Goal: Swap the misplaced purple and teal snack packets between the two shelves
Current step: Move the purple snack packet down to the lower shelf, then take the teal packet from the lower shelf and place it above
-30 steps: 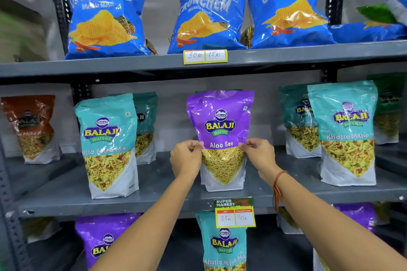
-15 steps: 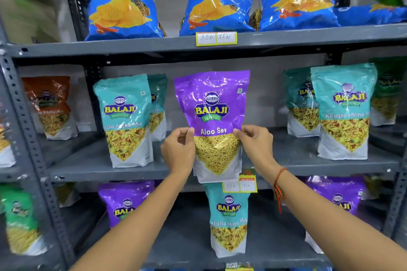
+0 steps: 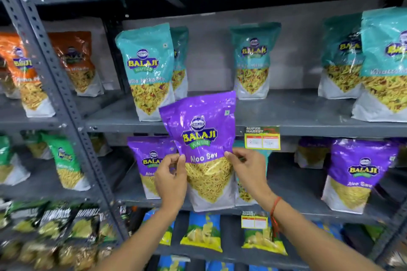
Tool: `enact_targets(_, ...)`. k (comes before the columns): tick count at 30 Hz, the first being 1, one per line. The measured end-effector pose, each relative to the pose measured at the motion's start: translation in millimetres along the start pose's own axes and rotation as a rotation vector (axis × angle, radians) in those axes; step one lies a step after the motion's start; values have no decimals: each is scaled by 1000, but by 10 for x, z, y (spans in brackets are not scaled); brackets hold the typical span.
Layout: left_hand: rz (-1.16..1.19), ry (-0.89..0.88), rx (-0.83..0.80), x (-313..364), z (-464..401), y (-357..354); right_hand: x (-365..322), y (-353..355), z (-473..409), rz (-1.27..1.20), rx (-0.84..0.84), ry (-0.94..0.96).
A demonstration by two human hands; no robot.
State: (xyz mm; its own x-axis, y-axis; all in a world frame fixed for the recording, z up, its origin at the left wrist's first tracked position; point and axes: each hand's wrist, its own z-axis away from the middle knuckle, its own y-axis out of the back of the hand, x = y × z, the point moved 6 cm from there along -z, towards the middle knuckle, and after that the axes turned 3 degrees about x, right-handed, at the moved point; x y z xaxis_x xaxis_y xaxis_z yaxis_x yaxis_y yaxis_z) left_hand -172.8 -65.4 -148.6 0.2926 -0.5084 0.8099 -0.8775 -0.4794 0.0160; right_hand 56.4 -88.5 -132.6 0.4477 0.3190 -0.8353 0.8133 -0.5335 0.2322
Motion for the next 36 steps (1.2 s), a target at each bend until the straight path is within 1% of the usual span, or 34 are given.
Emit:
enact_targets(2,-48,40,0,-348,97,8,215,-171,113,56,-9,-3)
enact_targets(6,-195,113,-62,-1015,186,-103,796,-538,170,164,-74,-46)
enact_targets(9,-274,147,-79,-1315,154,-242,1173,-784,102,191,-127,-107)
enact_targets(11,-310,178,-92,-1522,111,-330,1310,-924,30,215,-153,-90)
enact_targets(15,-397,239,-107,-1868,29,-492,1625,-1132,-106,251,-151,-147)
enact_targets(17,-387,244,-97,-1928,3,-555,1752,-1209,-143,266,-134,-179)
enact_targets(22,-394,237,-112,-2129,37,-592,1989,-1318,-89,205,-146,-155)
enact_targets(26,-394,253,-139,-2158,56,-601,2000,-1307,-48,189,-143,-191)
enact_targets(32,-347,401,-226,-2150,156,-541,2002,-1261,56,217,-158,-196)
enact_targets(34,-303,493,-219,-2048,221,-505,2009,-1208,118,192,-170,-218)
enact_targets(36,-256,535,-213,-1941,301,-466,1962,-1093,177,171,-160,-278)
